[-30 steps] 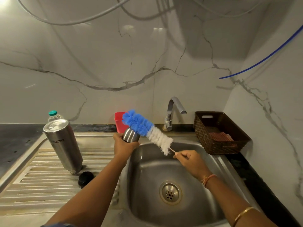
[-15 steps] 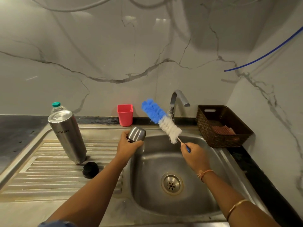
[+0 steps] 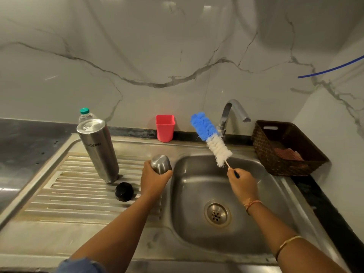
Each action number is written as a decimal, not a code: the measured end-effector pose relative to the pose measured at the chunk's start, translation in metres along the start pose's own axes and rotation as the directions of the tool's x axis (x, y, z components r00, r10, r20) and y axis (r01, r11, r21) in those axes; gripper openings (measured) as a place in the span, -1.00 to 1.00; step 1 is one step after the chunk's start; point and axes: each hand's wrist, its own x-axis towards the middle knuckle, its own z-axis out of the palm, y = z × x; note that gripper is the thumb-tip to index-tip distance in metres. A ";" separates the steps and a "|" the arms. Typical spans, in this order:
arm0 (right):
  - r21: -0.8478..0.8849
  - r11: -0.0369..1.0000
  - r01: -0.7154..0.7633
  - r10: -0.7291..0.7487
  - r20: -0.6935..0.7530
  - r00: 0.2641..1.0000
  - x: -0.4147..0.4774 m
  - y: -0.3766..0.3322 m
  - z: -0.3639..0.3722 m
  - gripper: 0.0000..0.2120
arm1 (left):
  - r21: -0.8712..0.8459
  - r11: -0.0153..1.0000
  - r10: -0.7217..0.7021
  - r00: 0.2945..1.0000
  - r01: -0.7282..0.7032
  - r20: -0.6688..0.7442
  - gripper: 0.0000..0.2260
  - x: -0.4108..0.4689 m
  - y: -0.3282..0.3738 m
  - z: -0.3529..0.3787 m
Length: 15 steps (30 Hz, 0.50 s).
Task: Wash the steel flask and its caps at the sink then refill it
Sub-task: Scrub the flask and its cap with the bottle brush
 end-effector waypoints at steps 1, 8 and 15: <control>0.014 1.000 -0.012 0.012 -0.001 1.000 0.001 -0.001 0.003 -0.62 | -0.001 1.000 -0.008 1.000 0.008 -0.010 -0.51 0.000 -0.002 0.001; 0.031 0.999 -0.012 0.013 -0.008 1.000 0.012 -0.012 0.024 -0.65 | 0.012 0.995 -0.100 0.993 0.101 -0.065 -0.51 0.022 -0.019 0.006; 0.026 0.999 0.034 -0.033 -0.034 0.999 0.025 -0.027 0.036 -0.65 | 0.097 0.990 -0.090 0.992 0.098 -0.088 -0.54 0.040 -0.038 0.014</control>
